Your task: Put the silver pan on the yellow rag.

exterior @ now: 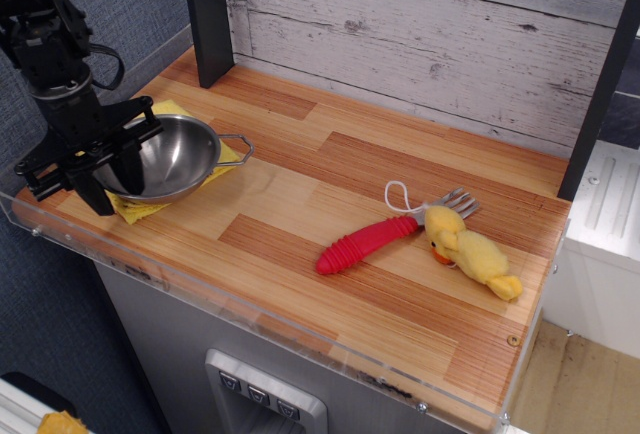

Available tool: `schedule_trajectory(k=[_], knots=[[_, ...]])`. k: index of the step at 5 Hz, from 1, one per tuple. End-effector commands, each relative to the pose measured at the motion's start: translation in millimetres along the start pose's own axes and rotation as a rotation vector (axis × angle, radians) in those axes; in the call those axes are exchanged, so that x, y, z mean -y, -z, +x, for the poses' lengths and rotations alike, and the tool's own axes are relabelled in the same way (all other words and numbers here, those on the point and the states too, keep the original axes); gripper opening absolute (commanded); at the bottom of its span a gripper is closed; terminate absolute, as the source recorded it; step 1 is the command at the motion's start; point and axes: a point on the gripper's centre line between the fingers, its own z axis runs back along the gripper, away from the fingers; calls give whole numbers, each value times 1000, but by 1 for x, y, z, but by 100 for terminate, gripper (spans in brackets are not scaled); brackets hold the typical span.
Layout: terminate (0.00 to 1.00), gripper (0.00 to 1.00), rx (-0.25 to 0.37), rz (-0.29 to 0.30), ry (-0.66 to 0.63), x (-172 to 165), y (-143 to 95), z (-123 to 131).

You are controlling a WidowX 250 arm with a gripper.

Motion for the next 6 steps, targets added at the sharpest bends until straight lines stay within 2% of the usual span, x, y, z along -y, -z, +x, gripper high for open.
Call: schedule_trajectory(k=[1, 2, 5, 6], knots=[[0, 100, 30, -14, 5, 5, -8, 0], [0, 100, 33, -26, 20, 10, -21, -2], [0, 100, 69, -48, 149, 41, -97, -13], [100, 100, 69, -48, 149, 41, -97, -13]])
